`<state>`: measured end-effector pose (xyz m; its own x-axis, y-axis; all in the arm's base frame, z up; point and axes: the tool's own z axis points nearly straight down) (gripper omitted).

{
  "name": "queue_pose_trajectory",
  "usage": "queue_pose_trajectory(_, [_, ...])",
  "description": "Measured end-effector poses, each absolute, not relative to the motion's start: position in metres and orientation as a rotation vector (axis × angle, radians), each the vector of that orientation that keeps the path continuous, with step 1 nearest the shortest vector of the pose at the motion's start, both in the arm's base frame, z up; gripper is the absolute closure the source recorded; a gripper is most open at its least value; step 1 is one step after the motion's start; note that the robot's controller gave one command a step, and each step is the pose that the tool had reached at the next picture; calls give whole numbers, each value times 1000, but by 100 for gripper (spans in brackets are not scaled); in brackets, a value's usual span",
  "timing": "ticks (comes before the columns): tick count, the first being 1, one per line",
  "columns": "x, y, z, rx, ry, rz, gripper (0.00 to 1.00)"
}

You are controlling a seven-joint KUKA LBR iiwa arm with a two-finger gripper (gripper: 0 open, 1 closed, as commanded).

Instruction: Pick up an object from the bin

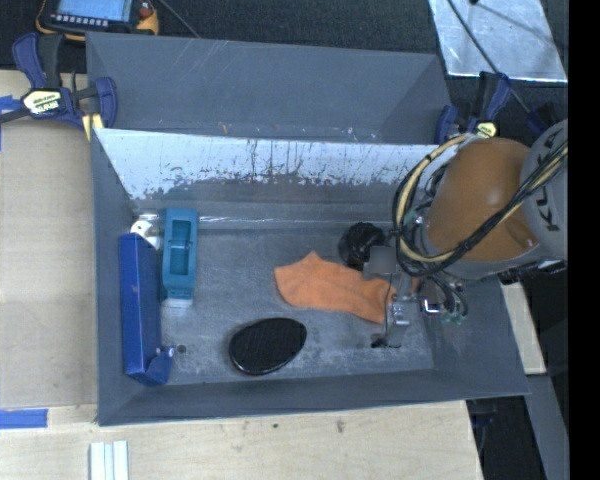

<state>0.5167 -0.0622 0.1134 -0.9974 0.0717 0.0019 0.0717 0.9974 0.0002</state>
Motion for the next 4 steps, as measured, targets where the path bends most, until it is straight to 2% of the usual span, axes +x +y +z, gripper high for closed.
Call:
queue_pose_trajectory(1, [522,-60,115,-217,-3137,0,0])
queue_pose_trajectory(2, [522,-58,68,-288,-3127,-1,0])
queue_pose_trajectory(3, [525,-49,71,-675,-3074,1,100])
queue_pose_trajectory(4, [525,-49,71,-675,-3075,1,100])
